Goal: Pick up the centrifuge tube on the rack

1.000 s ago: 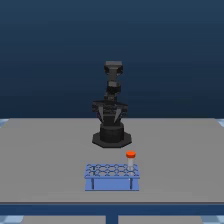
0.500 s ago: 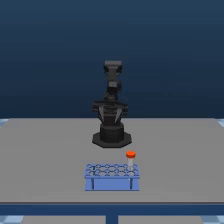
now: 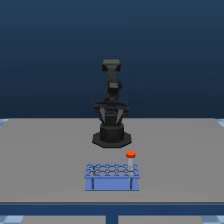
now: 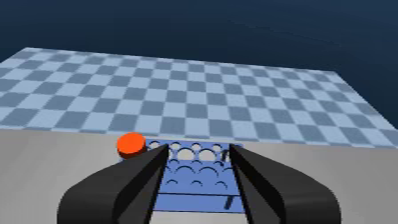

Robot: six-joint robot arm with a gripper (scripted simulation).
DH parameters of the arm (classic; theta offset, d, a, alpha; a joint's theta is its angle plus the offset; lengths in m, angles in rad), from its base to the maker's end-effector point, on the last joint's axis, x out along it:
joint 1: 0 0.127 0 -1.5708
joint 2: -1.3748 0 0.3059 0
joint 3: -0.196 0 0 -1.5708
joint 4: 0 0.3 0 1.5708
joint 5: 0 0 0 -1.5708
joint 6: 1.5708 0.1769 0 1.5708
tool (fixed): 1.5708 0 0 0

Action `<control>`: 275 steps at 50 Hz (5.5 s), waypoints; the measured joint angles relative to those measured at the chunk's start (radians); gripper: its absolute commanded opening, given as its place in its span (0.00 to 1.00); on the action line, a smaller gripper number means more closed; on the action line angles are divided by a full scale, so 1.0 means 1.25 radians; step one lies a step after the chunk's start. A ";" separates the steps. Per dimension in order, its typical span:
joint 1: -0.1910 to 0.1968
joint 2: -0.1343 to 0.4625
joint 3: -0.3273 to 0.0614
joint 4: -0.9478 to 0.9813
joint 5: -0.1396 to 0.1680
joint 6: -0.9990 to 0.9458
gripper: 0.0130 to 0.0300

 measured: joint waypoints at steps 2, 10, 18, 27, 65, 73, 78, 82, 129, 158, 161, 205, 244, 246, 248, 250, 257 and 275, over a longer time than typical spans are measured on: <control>0.004 0.003 -0.001 0.026 -0.002 -0.025 1.00; 0.019 0.018 -0.006 0.126 -0.013 -0.117 1.00; 0.035 0.033 -0.011 0.216 -0.024 -0.200 1.00; 0.053 0.052 -0.018 0.299 -0.037 -0.275 1.00; 0.138 0.172 -0.068 0.444 -0.103 -0.373 1.00; 0.158 0.211 -0.088 0.463 -0.118 -0.373 1.00; 0.172 0.239 -0.104 0.483 -0.126 -0.378 1.00; 0.183 0.266 -0.118 0.502 -0.133 -0.383 1.00; 0.251 0.460 -0.253 0.659 -0.150 -0.453 1.00; 0.250 0.473 -0.233 0.545 -0.157 -0.344 1.00; 0.250 0.476 -0.230 0.527 -0.159 -0.325 1.00; 0.250 0.538 -0.196 0.280 -0.204 -0.062 1.00; 0.249 0.538 -0.195 0.278 -0.208 -0.056 0.00; 0.249 0.537 -0.196 0.281 -0.207 -0.058 0.00; 0.250 0.536 -0.196 0.284 -0.206 -0.061 0.00; 0.250 0.535 -0.196 0.288 -0.205 -0.065 0.00; 0.250 0.528 -0.200 0.310 -0.201 -0.086 0.00; 0.250 0.498 -0.216 0.420 -0.180 -0.196 0.00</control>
